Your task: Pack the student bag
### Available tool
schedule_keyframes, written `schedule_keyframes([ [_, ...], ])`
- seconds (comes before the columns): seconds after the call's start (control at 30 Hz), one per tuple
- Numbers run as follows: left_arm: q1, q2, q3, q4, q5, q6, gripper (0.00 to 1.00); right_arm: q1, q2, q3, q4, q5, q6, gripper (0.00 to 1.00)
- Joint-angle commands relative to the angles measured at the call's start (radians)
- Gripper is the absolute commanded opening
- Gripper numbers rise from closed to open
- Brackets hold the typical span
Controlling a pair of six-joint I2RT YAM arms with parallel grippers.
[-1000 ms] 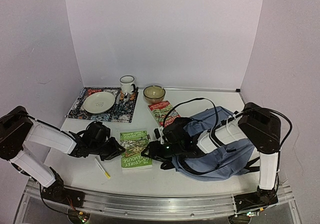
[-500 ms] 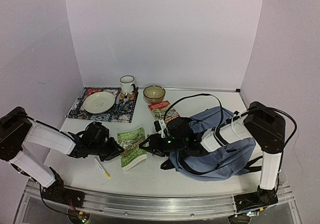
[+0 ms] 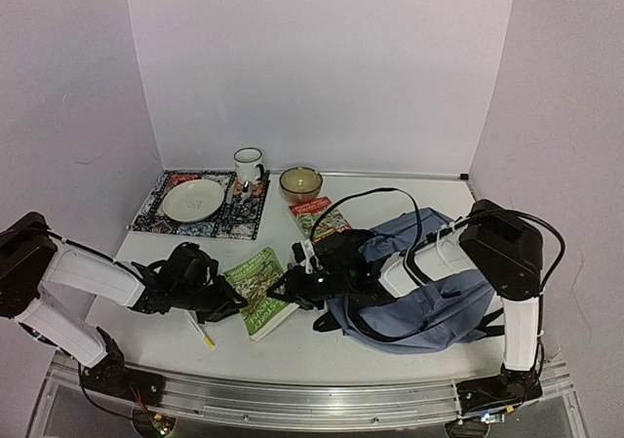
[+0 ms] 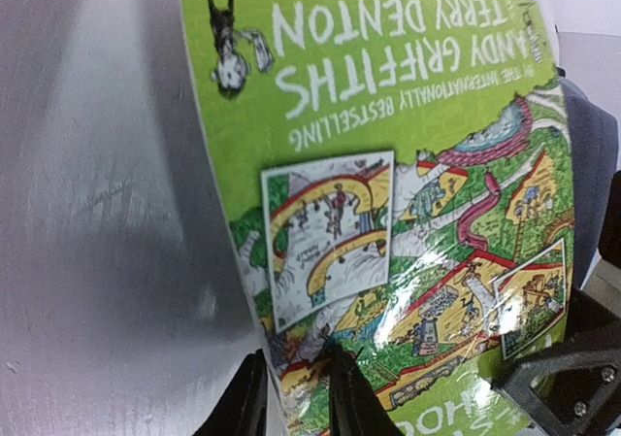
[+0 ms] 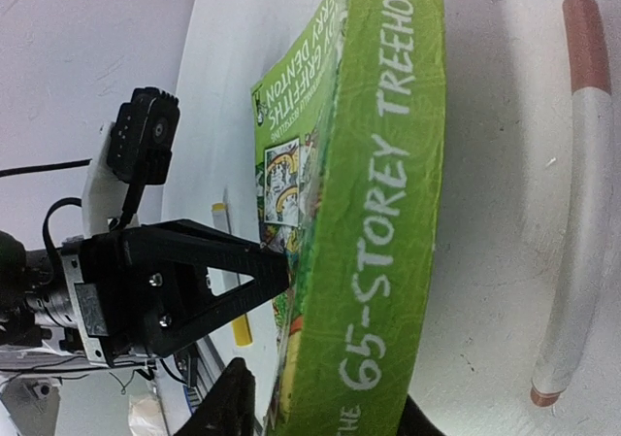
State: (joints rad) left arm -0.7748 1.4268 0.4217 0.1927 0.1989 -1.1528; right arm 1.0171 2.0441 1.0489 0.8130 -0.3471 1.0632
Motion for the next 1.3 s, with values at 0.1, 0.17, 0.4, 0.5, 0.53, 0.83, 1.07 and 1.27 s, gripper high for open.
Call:
schedule_keyframes([
  [0.1, -0.037, -0.109, -0.039, -0.034, 0.05, -0.035, 0.39, 0.031, -0.125, 0.017, 0.078, 0.005, -0.037, 0.06],
  [0.17, -0.037, -0.165, -0.048, -0.035, 0.024, -0.059, 0.51, 0.032, -0.167, 0.002, 0.081, 0.037, -0.033, 0.01],
  [0.4, -0.037, -0.39, -0.078, -0.033, -0.058, -0.142, 0.84, 0.033, -0.325, -0.096, 0.172, 0.208, 0.02, 0.0],
  [0.5, -0.038, -0.452, -0.075, -0.023, -0.072, -0.168, 0.95, 0.033, -0.387, -0.142, 0.24, 0.287, 0.052, 0.0],
  [0.53, -0.038, -0.463, -0.071, -0.014, -0.07, -0.174, 0.98, 0.033, -0.4, -0.153, 0.26, 0.309, 0.066, 0.0],
  [0.83, -0.103, -0.536, -0.095, 0.252, -0.135, -0.264, 0.99, 0.035, -0.478, -0.24, 0.416, 0.486, 0.166, 0.0],
  [1.07, -0.193, -0.447, -0.11, 0.459, -0.242, -0.274, 0.99, 0.041, -0.503, -0.242, 0.442, 0.576, 0.197, 0.0],
  [1.27, -0.233, -0.331, -0.068, 0.554, -0.281, -0.248, 0.99, 0.046, -0.515, -0.243, 0.471, 0.602, 0.227, 0.0],
])
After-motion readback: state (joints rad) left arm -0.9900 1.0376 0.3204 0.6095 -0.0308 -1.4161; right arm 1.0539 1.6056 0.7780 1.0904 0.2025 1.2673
